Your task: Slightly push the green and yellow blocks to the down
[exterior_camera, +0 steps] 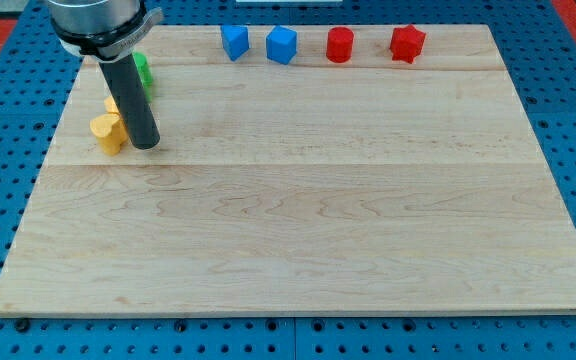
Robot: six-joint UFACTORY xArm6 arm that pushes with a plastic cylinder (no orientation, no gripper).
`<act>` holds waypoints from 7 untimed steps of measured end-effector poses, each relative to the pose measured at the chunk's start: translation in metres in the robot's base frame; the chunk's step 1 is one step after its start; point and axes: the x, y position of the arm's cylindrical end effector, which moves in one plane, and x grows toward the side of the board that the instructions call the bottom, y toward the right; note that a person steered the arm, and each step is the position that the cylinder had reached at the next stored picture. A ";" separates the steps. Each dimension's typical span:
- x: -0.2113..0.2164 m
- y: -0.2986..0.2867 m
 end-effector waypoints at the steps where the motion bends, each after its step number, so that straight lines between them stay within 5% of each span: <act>1: 0.000 0.000; 4: -0.003 -0.006; 5: -0.009 0.032; 7: -0.123 0.039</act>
